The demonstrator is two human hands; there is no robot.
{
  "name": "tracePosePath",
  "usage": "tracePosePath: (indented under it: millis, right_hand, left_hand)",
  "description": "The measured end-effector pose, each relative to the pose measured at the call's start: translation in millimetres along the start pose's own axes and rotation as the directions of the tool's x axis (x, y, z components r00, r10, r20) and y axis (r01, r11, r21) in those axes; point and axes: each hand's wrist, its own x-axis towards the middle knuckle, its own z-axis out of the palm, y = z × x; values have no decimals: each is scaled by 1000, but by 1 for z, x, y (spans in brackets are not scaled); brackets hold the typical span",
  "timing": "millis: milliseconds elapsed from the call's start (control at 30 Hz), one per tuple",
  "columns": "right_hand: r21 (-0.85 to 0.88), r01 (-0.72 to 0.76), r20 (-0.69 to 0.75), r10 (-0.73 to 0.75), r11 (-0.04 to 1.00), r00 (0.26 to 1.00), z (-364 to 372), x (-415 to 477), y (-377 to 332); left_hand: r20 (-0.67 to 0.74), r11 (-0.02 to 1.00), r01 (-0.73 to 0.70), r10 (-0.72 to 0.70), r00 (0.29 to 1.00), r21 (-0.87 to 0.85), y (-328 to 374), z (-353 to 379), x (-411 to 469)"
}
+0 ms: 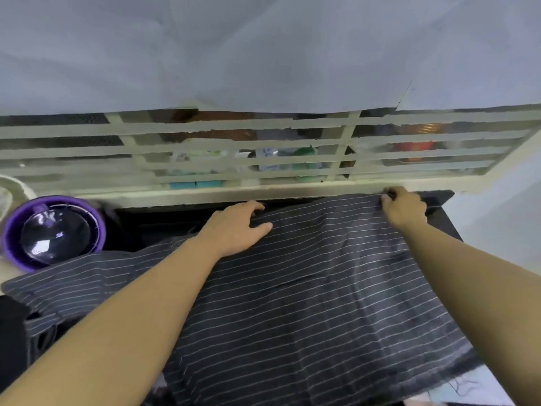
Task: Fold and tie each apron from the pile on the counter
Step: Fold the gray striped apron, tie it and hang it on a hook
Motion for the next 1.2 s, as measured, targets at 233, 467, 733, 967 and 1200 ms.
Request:
tracePosePath:
  millis: [233, 467, 733, 967, 1200]
  right_hand:
    - [513, -309, 334, 145, 801, 931, -30, 13, -3]
    - [365, -15, 233, -76, 931, 969, -60, 10, 7]
    - [339, -1, 54, -18, 941, 998, -65, 16, 27]
    - [153, 16, 465, -87, 988, 881, -87, 6, 32]
    - [128, -27, 339, -18, 991, 941, -88, 10, 41]
  left_hand:
    - [101, 1000, -24, 23, 995, 10, 37, 15, 38]
    - [-89, 988, -121, 130, 988, 96, 31, 25, 36]
    - [-272, 951, -251, 293, 916, 181, 31, 29, 22]
    - [-318, 932, -272, 339, 885, 238, 30, 25, 16]
    - [-332, 917, -279, 368, 869, 286, 30, 26, 11]
